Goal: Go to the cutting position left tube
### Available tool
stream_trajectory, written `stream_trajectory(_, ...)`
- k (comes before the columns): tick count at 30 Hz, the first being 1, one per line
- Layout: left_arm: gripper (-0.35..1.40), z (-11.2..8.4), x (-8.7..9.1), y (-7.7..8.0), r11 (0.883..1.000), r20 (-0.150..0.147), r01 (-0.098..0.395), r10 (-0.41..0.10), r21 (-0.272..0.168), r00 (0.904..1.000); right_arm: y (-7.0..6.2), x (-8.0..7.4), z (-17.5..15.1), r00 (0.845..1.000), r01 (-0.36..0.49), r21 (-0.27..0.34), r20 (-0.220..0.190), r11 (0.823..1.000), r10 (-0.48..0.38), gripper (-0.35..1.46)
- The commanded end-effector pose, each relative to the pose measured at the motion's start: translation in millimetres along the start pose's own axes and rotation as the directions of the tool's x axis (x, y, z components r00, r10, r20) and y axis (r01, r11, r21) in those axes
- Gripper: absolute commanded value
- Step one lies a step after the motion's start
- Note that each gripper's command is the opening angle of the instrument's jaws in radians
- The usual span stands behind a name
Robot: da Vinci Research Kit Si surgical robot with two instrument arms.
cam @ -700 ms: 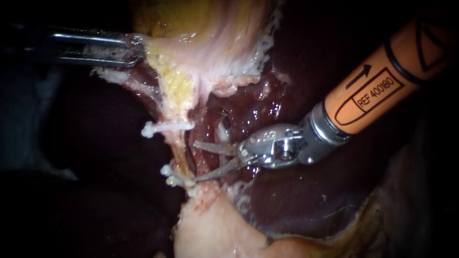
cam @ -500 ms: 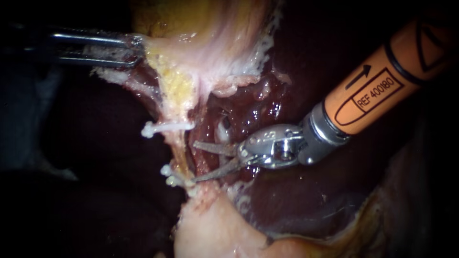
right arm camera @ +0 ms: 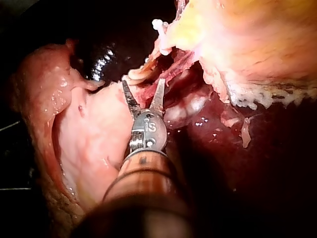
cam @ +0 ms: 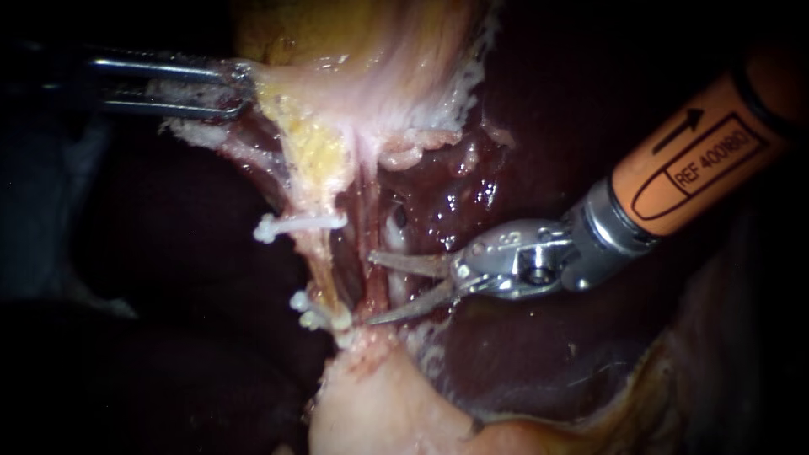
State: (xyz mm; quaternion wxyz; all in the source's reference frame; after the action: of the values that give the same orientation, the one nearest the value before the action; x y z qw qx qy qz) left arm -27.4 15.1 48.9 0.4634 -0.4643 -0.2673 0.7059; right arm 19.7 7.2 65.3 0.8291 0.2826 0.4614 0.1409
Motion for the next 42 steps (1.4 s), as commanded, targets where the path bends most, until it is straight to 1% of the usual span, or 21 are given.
stream_trajectory(1, -0.35, 0.0, 0.0, 0.0, 1.0, 0.0, 0.0, 0.0, 0.0, 1.0, -0.1, 0.1, -0.1, 1.0, 0.0, 0.002, -0.002, 1.0, 0.0, 1.45)
stream_trajectory(5, -0.35, 0.0, 0.0, 0.0, 1.0, 0.0, 0.0, 0.0, 0.0, 1.0, -0.7, 0.4, -0.3, 1.0, 0.001, 0.002, -0.008, 1.0, -0.001, 1.45)
stream_trajectory(9, -0.35, 0.0, 0.0, 0.0, 1.0, 0.0, 0.0, 0.0, 0.0, 1.0, -0.9, 0.6, -0.2, 1.0, 0.0, 0.009, -0.017, 1.0, 0.0, 1.45)
stream_trajectory(20, -0.35, 0.0, 0.0, 0.0, 1.0, 0.0, 0.0, 0.0, 0.0, 1.0, -0.5, 1.4, 1.4, 1.0, -0.003, 0.023, -0.031, 1.0, 0.004, 1.45)
stream_trajectory(26, -0.35, 0.0, 0.0, 0.0, 1.0, 0.0, 0.0, 0.0, 0.0, 1.0, 0.3, 1.3, 2.3, 0.999, -0.002, 0.022, -0.033, 1.0, 0.003, 1.45)
stream_trajectory(35, -0.35, 0.0, 0.0, 0.0, 1.0, 0.0, 0.0, 0.0, 0.0, 1.0, 2.4, -0.3, 3.2, 1.0, 0.003, 0.021, -0.031, 1.0, -0.003, 1.45)
stream_trajectory(38, -0.35, 0.0, 0.0, 0.0, 1.0, 0.0, 0.0, 0.0, 0.0, 1.0, 3.0, -0.4, 3.5, 1.0, 0.003, 0.022, -0.031, 1.0, -0.003, 1.45)
stream_trajectory(42, -0.35, 0.0, 0.0, 0.0, 1.0, 0.0, 0.0, 0.0, 0.0, 1.0, 3.3, -0.2, 3.8, 0.999, 0.003, 0.029, -0.039, 1.0, -0.002, 1.45)
